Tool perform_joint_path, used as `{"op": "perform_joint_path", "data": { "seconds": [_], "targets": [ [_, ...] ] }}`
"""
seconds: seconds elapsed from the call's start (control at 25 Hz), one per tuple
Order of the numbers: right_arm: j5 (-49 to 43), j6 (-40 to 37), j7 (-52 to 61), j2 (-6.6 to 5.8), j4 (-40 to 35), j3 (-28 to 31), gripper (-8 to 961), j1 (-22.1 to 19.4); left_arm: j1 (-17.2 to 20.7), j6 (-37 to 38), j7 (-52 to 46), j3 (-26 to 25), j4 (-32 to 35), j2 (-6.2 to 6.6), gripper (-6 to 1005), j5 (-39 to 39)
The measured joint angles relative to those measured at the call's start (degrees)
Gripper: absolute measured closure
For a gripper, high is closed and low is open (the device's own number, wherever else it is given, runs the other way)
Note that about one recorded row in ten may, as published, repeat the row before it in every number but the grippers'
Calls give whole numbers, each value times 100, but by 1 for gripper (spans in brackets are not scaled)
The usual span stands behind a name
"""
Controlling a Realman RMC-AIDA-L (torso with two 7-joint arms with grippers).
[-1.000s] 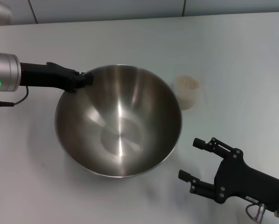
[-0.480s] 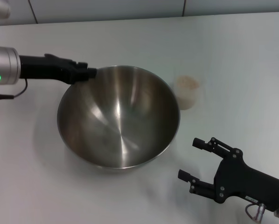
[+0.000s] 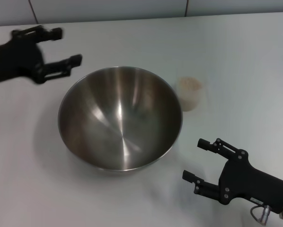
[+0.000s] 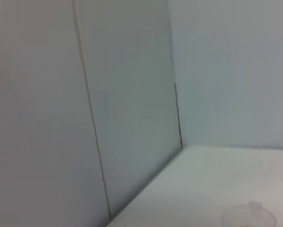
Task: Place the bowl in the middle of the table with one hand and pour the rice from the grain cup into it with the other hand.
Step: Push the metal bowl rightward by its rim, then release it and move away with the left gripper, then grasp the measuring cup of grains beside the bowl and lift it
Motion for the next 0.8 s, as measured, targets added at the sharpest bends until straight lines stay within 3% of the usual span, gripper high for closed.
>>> {"op": "perform_joint_path", "data": {
  "seconds": [0.16,0.2,0.28,0.36,0.44,0.48,0.52,0.6,0.8],
  "targets": [
    [39,8,-11,2,2,172,151,-40,360,168,533,31,-39,8,221,-321],
    [40,18,-11,2,4,237,151,-49,722,598,901,-14,-136,81,185,-318],
    [45,127,-12,5,13,644,151,-95,937,973,1253,-40,-383,231,185,-159],
    [47,174,-12,8,22,818,151,-114,984,1047,1326,-41,-471,277,184,-105],
    [52,277,-18,19,40,1222,152,-155,1056,1162,1397,-61,-632,383,184,4],
    [58,439,-24,33,95,1790,152,-176,1082,1216,1409,-84,-704,429,184,79],
    [58,439,-24,33,95,1790,152,-176,1093,1240,1414,-101,-733,449,184,132],
    [63,735,-73,41,259,2653,151,-145,1092,1236,1416,-136,-741,454,184,306],
    [65,951,-582,44,493,3224,152,-16,964,1196,1343,-253,-729,393,184,697]
  ]
}}
